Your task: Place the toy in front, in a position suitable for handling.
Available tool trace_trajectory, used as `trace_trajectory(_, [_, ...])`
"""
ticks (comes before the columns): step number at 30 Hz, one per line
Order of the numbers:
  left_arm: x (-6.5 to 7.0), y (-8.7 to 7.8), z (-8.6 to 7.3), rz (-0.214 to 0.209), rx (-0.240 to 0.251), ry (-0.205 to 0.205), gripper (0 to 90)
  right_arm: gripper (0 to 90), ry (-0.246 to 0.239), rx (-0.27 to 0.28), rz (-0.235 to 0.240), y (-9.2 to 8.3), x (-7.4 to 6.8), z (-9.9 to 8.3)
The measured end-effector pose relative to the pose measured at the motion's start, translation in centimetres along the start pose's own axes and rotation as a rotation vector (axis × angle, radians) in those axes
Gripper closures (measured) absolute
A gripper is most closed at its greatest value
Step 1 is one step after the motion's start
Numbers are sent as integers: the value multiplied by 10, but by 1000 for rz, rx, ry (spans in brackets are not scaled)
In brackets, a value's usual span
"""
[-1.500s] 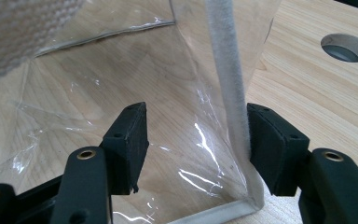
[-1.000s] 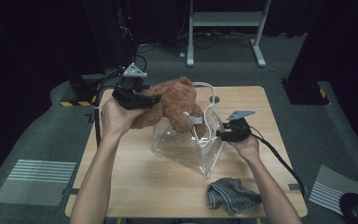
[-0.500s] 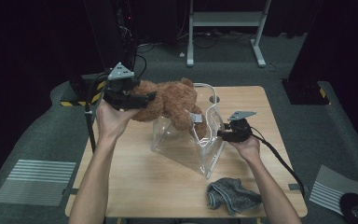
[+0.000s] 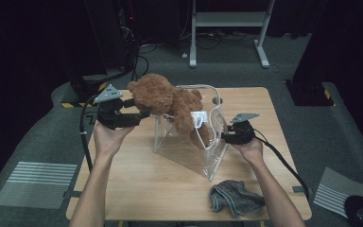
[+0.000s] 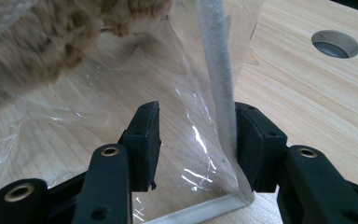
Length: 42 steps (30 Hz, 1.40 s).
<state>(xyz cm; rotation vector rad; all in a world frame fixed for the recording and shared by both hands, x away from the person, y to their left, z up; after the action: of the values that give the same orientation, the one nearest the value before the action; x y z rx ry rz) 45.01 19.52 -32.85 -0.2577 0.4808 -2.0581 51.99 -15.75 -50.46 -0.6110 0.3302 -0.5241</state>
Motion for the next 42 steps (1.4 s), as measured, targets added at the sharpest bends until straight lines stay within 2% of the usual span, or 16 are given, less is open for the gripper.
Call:
trace_trajectory(3, [5,8,4,-7,14,1,349,528,-2,-3,0,0,0,0])
trace_trajectory(8, [16,22,13,-22,21,30,392,528,-3,-3,0,0,0,0])
trace_trajectory(9, [23,29,18,-27,26,47,396,527,-2,-2,1,0,0,0])
trace_trajectory(12, [33,35,23,-53,38,73,415,523,-1,-3,2,0,-1,0])
trace_trajectory(14, [42,41,25,-74,21,102,421,521,-1,-2,4,0,0,0])
trace_trajectory(17, [48,53,21,-67,-32,129,421,515,1,0,6,0,-1,0])
trace_trajectory(19, [49,62,15,-83,-53,112,419,514,0,1,7,0,-1,-1])
trace_trajectory(21, [49,65,11,-94,-53,100,417,513,0,3,8,0,0,-1])
trace_trajectory(27, [55,73,12,-103,-95,93,394,513,4,6,10,0,0,-1])
trace_trajectory(30, [61,79,15,-90,-98,88,381,507,5,8,10,1,-1,-2])
trace_trajectory(34, [68,83,15,-78,-98,109,381,484,8,4,11,-1,-1,-2])
trace_trajectory(36, [66,82,11,-59,-112,119,377,478,13,7,12,-3,-1,-4])
trace_trajectory(39, [56,76,2,-52,-114,93,365,477,18,15,16,-7,-1,-7])
trace_trajectory(42, [48,69,-7,-39,-125,88,366,475,10,15,11,-7,-2,-8])
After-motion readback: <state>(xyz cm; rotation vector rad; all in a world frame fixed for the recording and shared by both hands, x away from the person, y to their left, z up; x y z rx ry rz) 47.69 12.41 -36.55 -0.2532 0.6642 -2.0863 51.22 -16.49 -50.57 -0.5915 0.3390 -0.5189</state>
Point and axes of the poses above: each handheld gripper's, and its own axes: y roughly forward along the jaws, z roughly out of its top, x roughly to its right, the point moved 5 cm from there along y, roughly forward along the jaws, and after that the axes turned 10 degrees about z, right-handed, at the moved point
